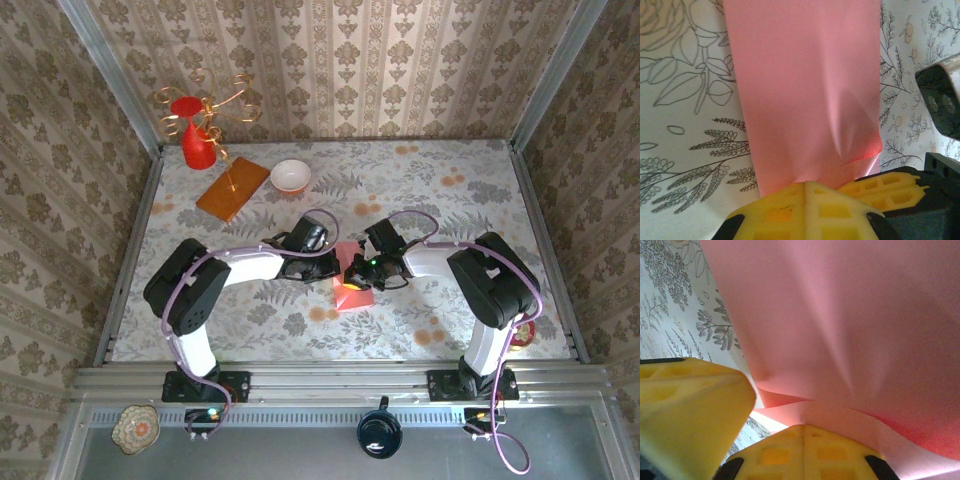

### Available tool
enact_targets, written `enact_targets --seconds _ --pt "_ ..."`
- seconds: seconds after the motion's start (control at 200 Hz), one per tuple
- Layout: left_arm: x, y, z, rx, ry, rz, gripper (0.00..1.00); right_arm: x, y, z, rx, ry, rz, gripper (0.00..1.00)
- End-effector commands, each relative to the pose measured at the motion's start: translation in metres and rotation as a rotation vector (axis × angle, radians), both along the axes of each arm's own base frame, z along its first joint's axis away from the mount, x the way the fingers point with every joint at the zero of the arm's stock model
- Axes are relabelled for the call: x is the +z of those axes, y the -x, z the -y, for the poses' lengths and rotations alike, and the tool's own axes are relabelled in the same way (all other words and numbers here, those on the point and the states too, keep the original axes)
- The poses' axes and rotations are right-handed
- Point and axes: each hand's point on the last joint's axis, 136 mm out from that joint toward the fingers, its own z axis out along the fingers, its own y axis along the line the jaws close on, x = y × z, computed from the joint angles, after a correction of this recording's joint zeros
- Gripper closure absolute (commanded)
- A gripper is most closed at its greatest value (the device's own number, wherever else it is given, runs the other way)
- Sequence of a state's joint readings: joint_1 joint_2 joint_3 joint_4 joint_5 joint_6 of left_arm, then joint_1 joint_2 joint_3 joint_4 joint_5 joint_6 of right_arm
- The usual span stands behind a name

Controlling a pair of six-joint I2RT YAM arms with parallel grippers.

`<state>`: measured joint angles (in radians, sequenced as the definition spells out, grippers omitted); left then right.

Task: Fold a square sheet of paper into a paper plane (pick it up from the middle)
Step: Fold the triangle a second time at the center of the table.

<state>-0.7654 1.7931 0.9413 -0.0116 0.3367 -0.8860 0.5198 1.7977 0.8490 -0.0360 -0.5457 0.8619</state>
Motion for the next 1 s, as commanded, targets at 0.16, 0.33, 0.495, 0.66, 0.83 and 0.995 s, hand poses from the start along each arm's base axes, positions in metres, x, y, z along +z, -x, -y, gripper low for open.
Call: enact_targets --seconds 0.16,0.33,0.495,0.66,0.83,0.995 --pt "-0.005 0.008 0.003 -0.039 -0.021 -0.028 1.00 -0.030 0.010 0.021 -0.025 0.129 -0.068 1.00" --pt "0.010 0.002 -0.001 -0.032 -0.029 0.024 1.00 -0.031 0.011 0.022 -0.027 0.132 -0.071 1.00" --pt "0.032 -0.001 -0.007 -0.028 -0.026 0.090 1.00 -0.031 0.010 0.022 -0.028 0.131 -0.069 1.00" --pt "0.027 0.009 0.002 -0.052 0.012 0.053 1.00 -0.031 0.011 0.022 -0.030 0.129 -0.071 1.00" --pt "0.009 0.016 0.003 -0.055 -0.012 0.001 1.00 -0.032 0.012 0.023 -0.031 0.133 -0.075 1.00" --pt "-0.003 0.018 0.000 -0.044 -0.044 -0.031 1.00 -0.033 0.013 0.023 -0.033 0.131 -0.076 1.00"
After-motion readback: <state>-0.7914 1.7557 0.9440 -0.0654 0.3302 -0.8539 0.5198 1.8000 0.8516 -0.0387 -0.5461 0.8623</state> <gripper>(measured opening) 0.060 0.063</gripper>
